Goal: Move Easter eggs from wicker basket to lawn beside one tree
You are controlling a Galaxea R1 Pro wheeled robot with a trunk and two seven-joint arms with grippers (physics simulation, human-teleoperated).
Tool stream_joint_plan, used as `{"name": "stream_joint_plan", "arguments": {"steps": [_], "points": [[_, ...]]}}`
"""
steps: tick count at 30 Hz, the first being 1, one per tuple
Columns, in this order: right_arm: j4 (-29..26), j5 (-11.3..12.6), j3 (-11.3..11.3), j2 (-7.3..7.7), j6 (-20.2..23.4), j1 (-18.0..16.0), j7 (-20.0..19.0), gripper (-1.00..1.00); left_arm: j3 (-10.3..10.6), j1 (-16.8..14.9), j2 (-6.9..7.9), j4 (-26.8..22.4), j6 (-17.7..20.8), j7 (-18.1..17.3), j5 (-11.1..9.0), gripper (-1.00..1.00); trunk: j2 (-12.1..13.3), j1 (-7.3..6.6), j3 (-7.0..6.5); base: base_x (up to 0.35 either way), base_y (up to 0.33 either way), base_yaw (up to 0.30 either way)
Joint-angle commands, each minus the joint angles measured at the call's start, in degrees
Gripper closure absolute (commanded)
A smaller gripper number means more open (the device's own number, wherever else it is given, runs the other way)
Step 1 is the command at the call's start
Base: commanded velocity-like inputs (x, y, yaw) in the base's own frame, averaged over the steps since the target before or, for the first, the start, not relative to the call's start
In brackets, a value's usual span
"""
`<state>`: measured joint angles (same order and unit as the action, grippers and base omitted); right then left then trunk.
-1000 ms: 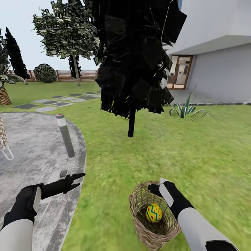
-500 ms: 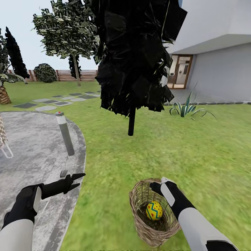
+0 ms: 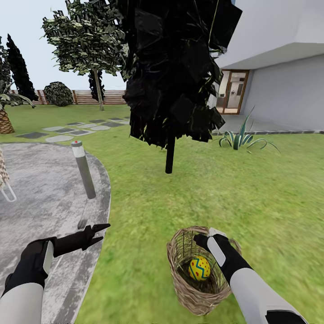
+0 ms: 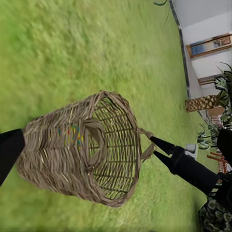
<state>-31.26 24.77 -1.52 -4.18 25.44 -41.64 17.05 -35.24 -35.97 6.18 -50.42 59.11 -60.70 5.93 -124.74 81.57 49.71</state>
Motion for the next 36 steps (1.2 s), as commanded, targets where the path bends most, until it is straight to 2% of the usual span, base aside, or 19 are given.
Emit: {"name": "stream_joint_plan", "arguments": {"steps": [1,20,26,36], "points": [[-0.1,0.5,-0.2,-0.06,0.1,0.0,0.3,-1.00,-0.2,-0.1,-0.03,0.0,0.4,-0.6,0.6,-1.00,-0.4,0.22,0.24,0.000,0.000,0.000],[-0.1,0.3,-0.2,-0.13,0.4,0.0,0.4,-1.00,-0.2,-0.1,-0.03,0.0,0.2,-0.5,0.6,-1.00,-8.1,4.39,3.65,0.000,0.000,0.000],[2.4,0.0,-0.2,-0.21,0.7,-0.2,0.4,-1.00,-0.1,-0.1,-0.03,0.0,0.1,-0.5,0.6,-1.00,-10.5,5.71,4.73,0.000,0.000,0.000],[2.8,-0.2,-0.2,-0.22,0.9,-0.2,0.4,-1.00,-0.1,-0.1,-0.03,0.0,0.1,-0.5,0.6,-1.00,-14.5,7.90,6.53,0.000,0.000,0.000]]}}
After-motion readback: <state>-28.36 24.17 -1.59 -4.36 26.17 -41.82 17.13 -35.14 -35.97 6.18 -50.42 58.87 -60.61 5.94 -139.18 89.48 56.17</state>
